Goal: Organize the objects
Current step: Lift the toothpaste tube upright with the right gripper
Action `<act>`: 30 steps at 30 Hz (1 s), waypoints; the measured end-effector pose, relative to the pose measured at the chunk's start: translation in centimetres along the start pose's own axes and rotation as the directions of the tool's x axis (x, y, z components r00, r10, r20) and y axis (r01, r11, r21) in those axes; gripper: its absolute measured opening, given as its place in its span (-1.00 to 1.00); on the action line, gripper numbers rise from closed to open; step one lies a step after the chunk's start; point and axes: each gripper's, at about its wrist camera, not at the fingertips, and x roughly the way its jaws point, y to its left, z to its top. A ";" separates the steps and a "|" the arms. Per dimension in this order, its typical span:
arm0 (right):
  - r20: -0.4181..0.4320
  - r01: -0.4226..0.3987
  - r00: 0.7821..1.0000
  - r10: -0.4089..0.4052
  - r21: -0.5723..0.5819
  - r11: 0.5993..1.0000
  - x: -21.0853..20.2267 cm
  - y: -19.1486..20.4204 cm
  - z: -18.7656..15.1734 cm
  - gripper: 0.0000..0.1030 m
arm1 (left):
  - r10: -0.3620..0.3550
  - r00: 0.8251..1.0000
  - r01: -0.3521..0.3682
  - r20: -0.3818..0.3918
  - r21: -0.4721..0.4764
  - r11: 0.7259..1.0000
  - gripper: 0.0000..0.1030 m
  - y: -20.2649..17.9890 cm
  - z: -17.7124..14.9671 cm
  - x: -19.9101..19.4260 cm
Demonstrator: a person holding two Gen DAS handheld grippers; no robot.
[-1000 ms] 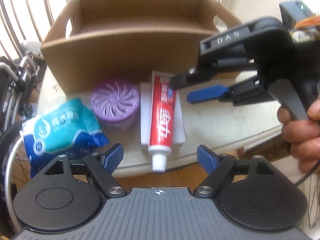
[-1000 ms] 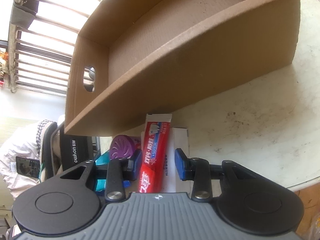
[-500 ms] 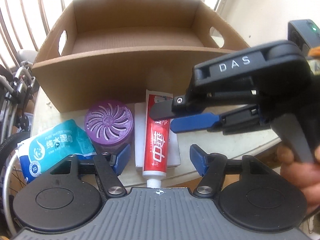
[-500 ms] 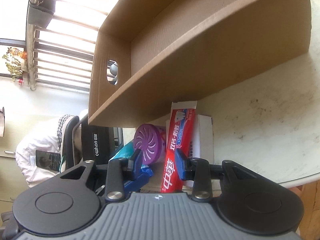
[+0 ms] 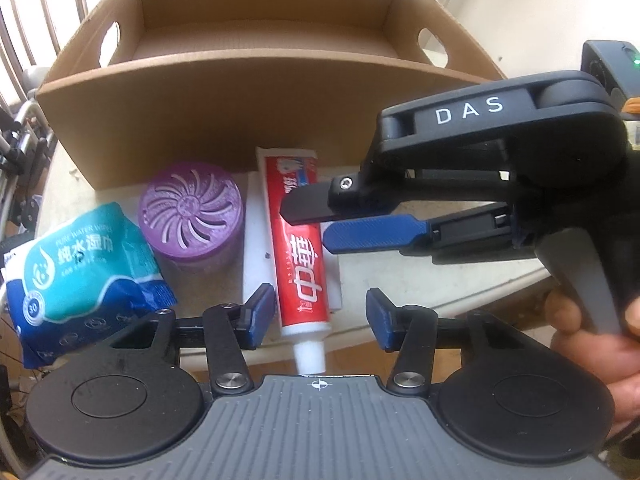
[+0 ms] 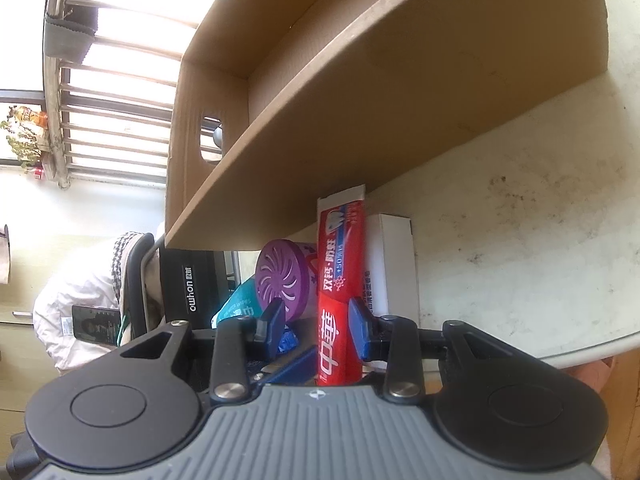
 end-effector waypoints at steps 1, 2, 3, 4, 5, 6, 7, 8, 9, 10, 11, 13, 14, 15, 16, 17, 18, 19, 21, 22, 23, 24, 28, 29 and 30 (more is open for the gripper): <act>-0.001 0.001 1.000 -0.001 0.000 1.000 0.0 0.0 0.1 -0.27 | -0.010 1.000 0.010 -0.001 -0.005 1.000 -0.03 0.0 -0.1 0.0; -0.002 0.003 1.000 -0.003 0.000 1.000 0.0 -0.1 0.1 -0.27 | -0.022 1.000 0.022 -0.004 -0.013 1.000 -0.03 -0.1 -0.2 0.0; -0.003 0.004 1.000 -0.004 0.002 1.000 0.0 -0.2 0.1 -0.27 | -0.031 0.999 0.031 -0.007 -0.016 0.999 -0.04 0.0 -0.2 0.1; -0.005 0.004 1.000 -0.004 0.004 1.000 0.1 -0.3 0.2 -0.27 | -0.037 0.999 0.037 -0.005 -0.021 0.999 -0.04 -0.1 -0.3 0.1; -0.007 0.005 1.000 -0.004 0.007 1.000 0.1 -0.4 0.2 -0.27 | -0.040 0.999 0.040 -0.004 -0.019 0.999 -0.04 -0.2 -0.4 0.1; -0.008 0.007 1.000 -0.007 0.009 1.000 0.1 -0.5 0.2 -0.27 | -0.039 0.999 0.039 -0.004 -0.015 0.999 -0.04 -0.4 -0.4 0.1; -0.009 0.008 1.000 -0.008 0.010 1.000 0.1 -0.5 0.2 -0.27 | -0.037 0.999 0.037 -0.005 -0.013 0.999 -0.03 -0.4 -0.4 0.2; -0.009 0.007 1.000 -0.007 0.011 1.000 0.1 -0.6 0.3 -0.27 | -0.036 0.999 0.036 -0.004 -0.012 0.999 -0.04 -0.4 -0.4 0.2; -0.011 0.005 1.000 -0.005 0.011 1.000 0.1 -0.6 0.3 -0.27 | -0.037 0.999 0.037 -0.006 -0.018 0.999 -0.03 -0.2 -0.3 0.2; -0.013 0.004 1.000 -0.004 0.010 1.000 0.1 -0.6 0.3 -0.27 | -0.039 0.999 0.039 -0.006 -0.026 0.999 -0.03 -0.1 -0.2 0.3; -0.015 0.004 1.000 -0.004 0.008 1.000 0.1 -0.6 0.3 -0.27 | -0.040 0.999 0.040 -0.006 -0.033 0.999 -0.03 0.0 -0.2 0.3; -0.018 0.005 1.000 -0.005 0.004 1.000 0.0 -0.6 0.4 -0.27 | -0.039 0.999 0.039 -0.003 -0.035 0.999 -0.03 0.2 0.0 0.4; -0.019 0.006 1.000 -0.006 0.002 1.000 0.0 -0.6 0.4 -0.27 | -0.016 0.999 0.021 0.038 -0.131 0.991 -0.04 0.2 0.0 0.4; -0.020 0.007 1.000 -0.007 0.002 1.000 0.1 -0.6 0.4 -0.27 | -0.016 0.999 0.021 0.038 -0.134 0.991 -0.03 0.3 0.1 0.5; -0.021 0.008 1.000 -0.008 0.002 1.000 0.1 -0.7 0.5 -0.27 | -0.016 0.999 0.021 0.037 -0.137 0.990 -0.03 0.4 0.1 0.5; -0.022 0.010 1.000 -0.010 0.002 1.000 0.1 -0.7 0.5 -0.27 | -0.017 0.999 0.022 0.037 -0.140 0.990 -0.03 0.4 0.2 0.6; -0.024 0.012 1.000 -0.012 0.002 1.000 0.2 -0.7 0.5 -0.27 | -0.017 0.999 0.023 0.041 -0.142 0.990 -0.03 0.4 0.1 0.7; -0.024 0.014 1.000 -0.014 0.004 1.000 0.2 -0.7 0.5 -0.27 | -0.017 0.999 0.023 0.043 -0.144 0.989 -0.03 0.4 0.1 0.7; -0.024 0.016 1.000 -0.016 0.003 1.000 0.3 -0.7 0.5 -0.27 | -0.018 0.999 0.024 0.046 -0.146 0.989 -0.02 0.1 -0.2 0.3; -0.024 0.017 1.000 -0.017 0.003 1.000 0.3 -0.8 0.5 -0.27 | -0.017 0.999 0.024 0.047 -0.147 0.989 -0.02 0.1 -0.3 0.3; -0.024 0.018 1.000 -0.018 0.005 1.000 0.3 -0.8 0.4 -0.27 | -0.017 0.999 0.024 0.048 -0.148 0.989 -0.02 0.1 -0.3 0.3; -0.024 0.018 1.000 -0.018 0.008 1.000 0.3 -0.8 0.4 -0.27 | -0.017 0.999 0.024 0.049 -0.148 0.989 -0.02 0.1 -0.4 0.3; -0.022 0.023 0.999 -0.023 0.005 1.000 0.3 -0.7 0.3 -0.27 | -0.016 0.998 0.024 0.054 -0.148 0.989 -0.02 0.5 -0.3 0.3; -0.022 0.024 0.999 -0.024 0.004 1.000 0.3 -0.7 0.3 -0.27 | -0.016 0.998 0.024 0.057 -0.147 0.989 -0.02 0.5 -0.3 0.3; -0.021 0.026 0.999 -0.025 0.003 1.000 0.3 -0.7 0.3 -0.26 | -0.014 0.998 0.022 0.057 -0.144 0.989 -0.02 0.4 -0.3 0.3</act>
